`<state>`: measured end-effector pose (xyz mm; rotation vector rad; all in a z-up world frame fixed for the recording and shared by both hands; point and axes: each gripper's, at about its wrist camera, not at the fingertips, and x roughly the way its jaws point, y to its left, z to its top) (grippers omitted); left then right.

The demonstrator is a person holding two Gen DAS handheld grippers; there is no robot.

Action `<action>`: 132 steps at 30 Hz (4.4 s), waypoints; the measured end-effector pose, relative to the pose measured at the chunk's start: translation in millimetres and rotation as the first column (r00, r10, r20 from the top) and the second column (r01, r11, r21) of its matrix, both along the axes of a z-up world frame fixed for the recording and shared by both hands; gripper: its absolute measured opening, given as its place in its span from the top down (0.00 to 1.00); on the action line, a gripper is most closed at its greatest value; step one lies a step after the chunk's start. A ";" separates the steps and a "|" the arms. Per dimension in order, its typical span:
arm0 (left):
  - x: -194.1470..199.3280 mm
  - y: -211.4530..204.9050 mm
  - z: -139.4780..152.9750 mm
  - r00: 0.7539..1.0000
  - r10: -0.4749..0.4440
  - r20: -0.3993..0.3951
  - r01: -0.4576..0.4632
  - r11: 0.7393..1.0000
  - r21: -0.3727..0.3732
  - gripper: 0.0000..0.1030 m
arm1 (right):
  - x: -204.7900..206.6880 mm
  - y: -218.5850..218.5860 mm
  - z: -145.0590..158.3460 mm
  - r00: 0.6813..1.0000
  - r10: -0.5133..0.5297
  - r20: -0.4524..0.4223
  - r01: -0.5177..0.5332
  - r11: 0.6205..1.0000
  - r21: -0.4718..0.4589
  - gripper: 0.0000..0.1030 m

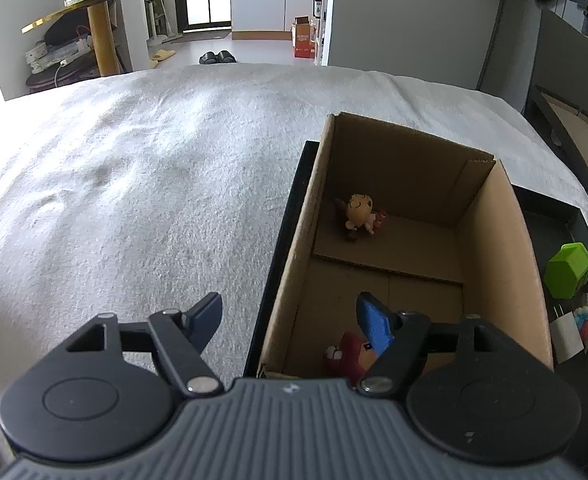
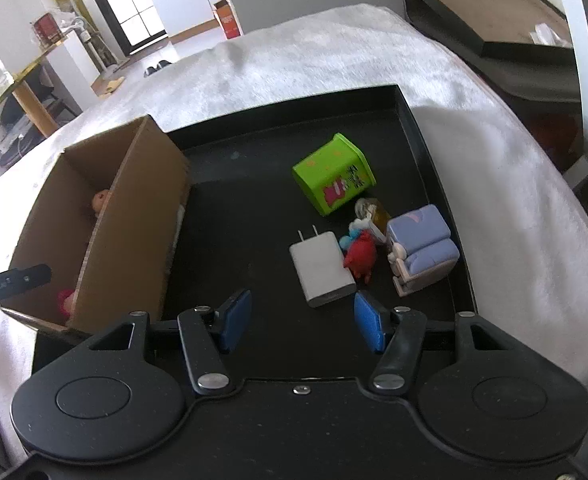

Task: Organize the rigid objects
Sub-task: 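Move the right gripper back over the tray toward the white charger, then close the right gripper on the white charger block, then carry the white charger with the right gripper into the box and release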

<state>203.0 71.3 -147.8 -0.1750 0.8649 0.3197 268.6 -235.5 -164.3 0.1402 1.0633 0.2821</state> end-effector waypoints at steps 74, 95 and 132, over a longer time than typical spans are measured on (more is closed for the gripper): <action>-1.1 14.5 -1.0 0.999 0.033 0.027 -0.032 0.999 -0.040 0.29 | 20.9 73.9 50.1 0.968 0.185 0.171 -0.179 0.983 -0.050 0.65; -1.1 23.0 -7.5 0.999 0.029 0.043 -0.024 0.993 -0.113 0.84 | 27.5 124.6 57.4 0.942 0.269 0.199 -0.270 0.963 -0.021 0.65; -1.9 15.3 -3.2 0.999 0.024 0.036 -0.021 0.996 -0.087 0.82 | 20.5 66.6 49.7 0.970 0.163 0.179 -0.148 0.984 -0.095 0.43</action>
